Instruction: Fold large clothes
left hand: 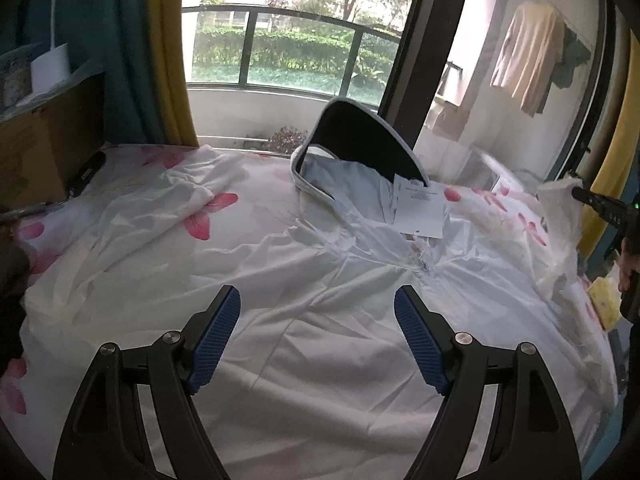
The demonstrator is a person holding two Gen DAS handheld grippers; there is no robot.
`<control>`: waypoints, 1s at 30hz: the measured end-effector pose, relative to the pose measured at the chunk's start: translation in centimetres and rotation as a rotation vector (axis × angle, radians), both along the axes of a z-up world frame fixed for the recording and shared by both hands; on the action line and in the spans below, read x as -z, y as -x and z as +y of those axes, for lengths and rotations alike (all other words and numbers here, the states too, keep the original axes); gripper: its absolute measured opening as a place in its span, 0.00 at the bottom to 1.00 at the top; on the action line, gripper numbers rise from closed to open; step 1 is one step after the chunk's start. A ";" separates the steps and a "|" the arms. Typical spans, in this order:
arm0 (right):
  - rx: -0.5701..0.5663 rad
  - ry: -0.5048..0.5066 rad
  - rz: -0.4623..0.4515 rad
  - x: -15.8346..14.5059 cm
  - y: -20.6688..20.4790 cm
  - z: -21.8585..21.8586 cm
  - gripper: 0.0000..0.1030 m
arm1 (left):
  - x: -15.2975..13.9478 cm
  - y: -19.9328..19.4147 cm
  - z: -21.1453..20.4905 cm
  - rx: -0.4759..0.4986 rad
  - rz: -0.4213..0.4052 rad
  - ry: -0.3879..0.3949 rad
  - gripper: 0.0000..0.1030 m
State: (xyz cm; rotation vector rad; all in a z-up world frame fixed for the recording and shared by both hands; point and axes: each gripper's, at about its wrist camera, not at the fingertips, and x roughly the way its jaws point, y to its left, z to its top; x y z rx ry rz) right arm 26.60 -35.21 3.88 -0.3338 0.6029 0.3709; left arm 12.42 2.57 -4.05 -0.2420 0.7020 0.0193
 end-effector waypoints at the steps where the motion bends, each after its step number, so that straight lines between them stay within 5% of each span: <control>1: -0.015 -0.008 -0.009 -0.4 0.4 0.9 0.01 | -0.3 0.3 0.3 0.002 -0.009 -0.002 0.80; 10: -0.177 -0.093 -0.025 -0.8 3.9 11.2 0.01 | -2.5 3.0 4.6 -0.019 -0.076 -0.009 0.80; 19: -0.330 -0.096 0.045 1.7 6.4 21.2 0.01 | -1.4 4.7 8.0 -0.052 -0.073 0.037 0.80; 30: -0.495 -0.097 0.188 5.9 8.7 26.9 0.02 | -1.1 4.9 9.4 -0.086 -0.064 0.034 0.80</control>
